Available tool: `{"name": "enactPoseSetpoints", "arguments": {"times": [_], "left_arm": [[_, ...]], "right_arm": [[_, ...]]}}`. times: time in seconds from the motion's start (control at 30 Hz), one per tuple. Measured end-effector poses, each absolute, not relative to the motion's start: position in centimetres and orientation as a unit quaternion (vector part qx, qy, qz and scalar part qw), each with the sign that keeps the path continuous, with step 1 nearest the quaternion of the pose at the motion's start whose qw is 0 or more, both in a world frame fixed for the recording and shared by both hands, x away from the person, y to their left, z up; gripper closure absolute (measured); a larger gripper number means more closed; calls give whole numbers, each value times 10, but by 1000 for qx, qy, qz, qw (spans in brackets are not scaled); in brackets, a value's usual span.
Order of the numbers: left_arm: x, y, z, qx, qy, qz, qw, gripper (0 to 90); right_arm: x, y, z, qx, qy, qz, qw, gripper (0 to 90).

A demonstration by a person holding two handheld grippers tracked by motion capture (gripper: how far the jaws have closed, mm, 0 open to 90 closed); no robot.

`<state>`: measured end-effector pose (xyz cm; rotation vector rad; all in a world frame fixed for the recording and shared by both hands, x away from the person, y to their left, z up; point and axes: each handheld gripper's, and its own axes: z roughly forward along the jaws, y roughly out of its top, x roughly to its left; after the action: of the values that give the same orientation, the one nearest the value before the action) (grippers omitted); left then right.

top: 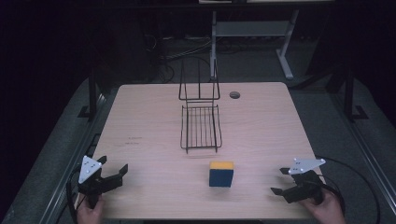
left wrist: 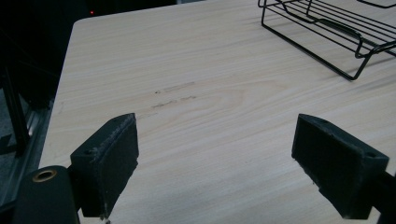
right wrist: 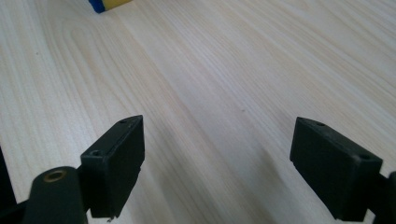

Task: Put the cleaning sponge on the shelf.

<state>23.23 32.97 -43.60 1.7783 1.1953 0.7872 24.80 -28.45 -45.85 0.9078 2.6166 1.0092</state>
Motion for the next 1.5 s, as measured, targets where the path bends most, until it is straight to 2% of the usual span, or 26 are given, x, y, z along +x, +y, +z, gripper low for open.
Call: {"name": "enactPoseSetpoints", "arguments": {"times": [1.5], "left_arm": [[231, 327, -435, 712, 469, 315, 418, 141]], "right_arm": [[246, -239, -457, 246, 908, 330, 77, 174]]}}
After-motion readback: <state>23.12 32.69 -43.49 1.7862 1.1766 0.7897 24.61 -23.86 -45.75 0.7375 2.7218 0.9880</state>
